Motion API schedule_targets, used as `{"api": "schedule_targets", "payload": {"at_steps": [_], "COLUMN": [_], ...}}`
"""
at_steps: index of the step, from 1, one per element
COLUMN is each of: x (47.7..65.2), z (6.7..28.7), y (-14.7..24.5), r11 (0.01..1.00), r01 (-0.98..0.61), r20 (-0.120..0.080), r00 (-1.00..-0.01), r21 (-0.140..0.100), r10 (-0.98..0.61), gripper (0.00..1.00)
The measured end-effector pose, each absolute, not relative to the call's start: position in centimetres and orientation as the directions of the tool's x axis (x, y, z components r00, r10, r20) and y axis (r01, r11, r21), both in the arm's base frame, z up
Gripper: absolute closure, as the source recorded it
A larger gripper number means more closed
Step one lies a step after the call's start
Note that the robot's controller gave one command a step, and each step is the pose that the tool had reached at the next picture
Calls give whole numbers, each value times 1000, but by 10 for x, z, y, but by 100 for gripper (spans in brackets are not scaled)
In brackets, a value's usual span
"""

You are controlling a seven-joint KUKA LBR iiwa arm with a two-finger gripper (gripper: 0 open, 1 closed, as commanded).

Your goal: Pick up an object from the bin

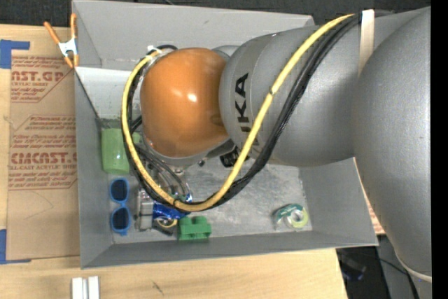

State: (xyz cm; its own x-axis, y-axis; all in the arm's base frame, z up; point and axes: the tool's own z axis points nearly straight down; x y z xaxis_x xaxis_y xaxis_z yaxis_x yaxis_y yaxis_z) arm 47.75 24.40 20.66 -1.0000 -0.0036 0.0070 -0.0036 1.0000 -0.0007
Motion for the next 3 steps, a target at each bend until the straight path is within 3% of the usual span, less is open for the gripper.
{"api": "schedule_targets", "payload": {"at_steps": [1,3], "x": [488,491], "z": [69,71], "y": [144,146], "r11": [980,980], "r01": [-200,-200], "r20": [-10,-20], "r00": [-980,-980], "r21": [1,5], "r10": [-200,-199], "gripper": [0,0]}}
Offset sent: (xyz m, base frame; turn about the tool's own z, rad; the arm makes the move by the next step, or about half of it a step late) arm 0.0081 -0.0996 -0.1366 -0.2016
